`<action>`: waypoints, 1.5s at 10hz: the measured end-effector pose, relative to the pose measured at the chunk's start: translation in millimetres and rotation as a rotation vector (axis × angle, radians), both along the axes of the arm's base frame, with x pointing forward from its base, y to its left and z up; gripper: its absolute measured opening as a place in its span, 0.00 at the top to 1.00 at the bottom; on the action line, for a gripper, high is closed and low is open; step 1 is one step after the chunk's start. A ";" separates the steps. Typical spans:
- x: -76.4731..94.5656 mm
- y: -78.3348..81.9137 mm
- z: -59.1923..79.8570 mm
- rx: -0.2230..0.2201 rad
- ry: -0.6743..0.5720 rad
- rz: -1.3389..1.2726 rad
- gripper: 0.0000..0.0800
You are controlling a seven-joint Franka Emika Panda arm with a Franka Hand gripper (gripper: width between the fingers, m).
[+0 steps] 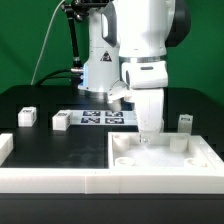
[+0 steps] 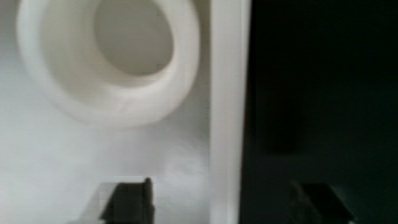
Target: Assemble one leg
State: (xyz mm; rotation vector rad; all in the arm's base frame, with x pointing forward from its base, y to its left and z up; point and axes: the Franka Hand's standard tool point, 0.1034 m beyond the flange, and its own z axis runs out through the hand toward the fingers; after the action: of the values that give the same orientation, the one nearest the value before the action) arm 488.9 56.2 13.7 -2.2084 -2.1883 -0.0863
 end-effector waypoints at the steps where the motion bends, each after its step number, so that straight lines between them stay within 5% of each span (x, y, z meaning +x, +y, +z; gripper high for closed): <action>1: 0.0 -0.2 0.0 0.000 0.000 0.000 0.29; 3: 0.0 -0.4 0.0 0.000 0.000 -0.001 0.21; 8: 0.2 -0.3 1.1 0.000 -0.001 -0.003 0.19; 12: -16.4 19.4 48.6 -0.015 -0.044 -0.107 0.19; 15: -21.5 23.6 56.7 -0.015 -0.048 -0.155 0.19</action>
Offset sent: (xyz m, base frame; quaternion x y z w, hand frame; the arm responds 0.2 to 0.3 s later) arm 0.0000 0.0000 0.0000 0.0000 0.0000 0.0000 1.0000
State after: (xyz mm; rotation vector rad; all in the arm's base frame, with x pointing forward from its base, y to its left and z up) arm 467.4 79.8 70.4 -2.4062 -2.0429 -0.1277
